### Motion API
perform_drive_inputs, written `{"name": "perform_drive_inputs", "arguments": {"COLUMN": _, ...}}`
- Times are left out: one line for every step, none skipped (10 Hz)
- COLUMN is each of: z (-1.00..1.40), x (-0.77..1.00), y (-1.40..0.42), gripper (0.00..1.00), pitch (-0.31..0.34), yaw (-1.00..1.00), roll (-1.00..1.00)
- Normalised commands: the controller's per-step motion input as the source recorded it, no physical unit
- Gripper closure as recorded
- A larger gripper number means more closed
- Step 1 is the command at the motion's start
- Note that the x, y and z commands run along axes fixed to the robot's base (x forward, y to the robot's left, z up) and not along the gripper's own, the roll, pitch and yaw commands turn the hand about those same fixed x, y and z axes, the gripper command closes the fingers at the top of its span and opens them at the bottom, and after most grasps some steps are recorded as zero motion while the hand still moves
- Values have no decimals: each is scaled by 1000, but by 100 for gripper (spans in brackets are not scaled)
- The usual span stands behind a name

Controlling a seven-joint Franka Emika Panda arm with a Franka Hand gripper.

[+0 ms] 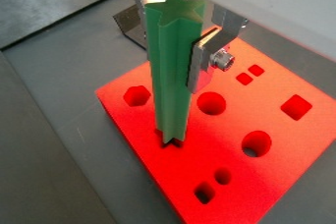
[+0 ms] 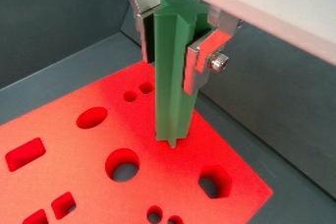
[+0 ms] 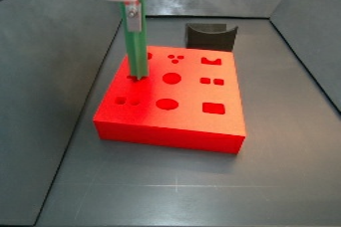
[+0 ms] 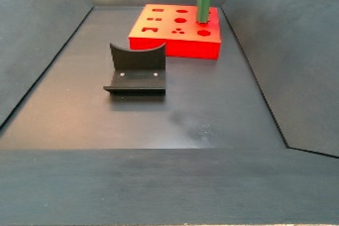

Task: Pick up the star object. Move up. Move to above the board. Insert the star object.
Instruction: Insert the star object.

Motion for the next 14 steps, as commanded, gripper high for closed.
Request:
{"name": "perform_drive_inputs", "arguments": {"z": -66, "x": 0, "y": -143, "gripper": 100, "pitch": 0, "yaw": -100, "roll": 0}}
{"name": "perform_drive_inputs", "arguments": {"z": -34, "x": 0, "y": -6, "gripper": 100, "pitch": 0, "yaw": 0, "roll": 0}}
{"name": "perform_drive_inputs", "arguments": {"z": -83, "x": -43, "y": 0, "gripper": 100, "pitch": 0, "yaw": 0, "roll": 0}}
{"name": "perform_drive_inputs", "arguments": {"z": -163, "x": -137, "y": 17, "gripper": 100, "pitch": 0, "yaw": 0, "roll": 0}}
{"name": "perform_drive_inputs", "arguments": {"z": -191, "x": -126, "y": 37, "gripper": 100, "pitch": 0, "yaw": 0, "roll": -9}}
{"name": "perform_drive_inputs", "arguments": {"z": -131, "x": -31, "y": 20, "gripper": 100, "pitch": 0, "yaw": -29, "roll": -13}}
{"name": "perform_drive_inputs", "arguments": {"z": -91, "x": 0, "y": 0, "gripper": 100, "pitch": 0, "yaw": -43, "roll": -1}}
{"name": "perform_drive_inputs", "arguments": {"z": -60, "x": 0, "y": 0, "gripper": 100, "pitch": 0, "yaw": -43, "roll": 0}}
{"name": "perform_drive_inputs", "arguments": {"z": -91, "x": 0, "y": 0, "gripper": 100, "pitch": 0, "yaw": -37, "roll": 0}}
{"name": "perform_drive_inputs", "arguments": {"z": -120, "x": -17, "y": 0, "gripper": 100, "pitch": 0, "yaw": -49, "roll": 0}}
{"name": "perform_drive_inputs", "arguments": {"z": -154, "x": -69, "y": 0, "gripper": 100, "pitch": -3, "yaw": -77, "roll": 0}}
{"name": "perform_drive_inputs", "arguments": {"z": -149, "x": -37, "y": 0, "gripper": 100, "pitch": -4, "yaw": -97, "roll": 0}}
{"name": "perform_drive_inputs", "arguments": {"z": -131, "x": 0, "y": 0, "gripper": 100, "pitch": 0, "yaw": -126, "roll": 0}}
{"name": "perform_drive_inputs", "arguments": {"z": -83, "x": -57, "y": 0, "gripper": 100, "pitch": 0, "yaw": -191, "roll": 0}}
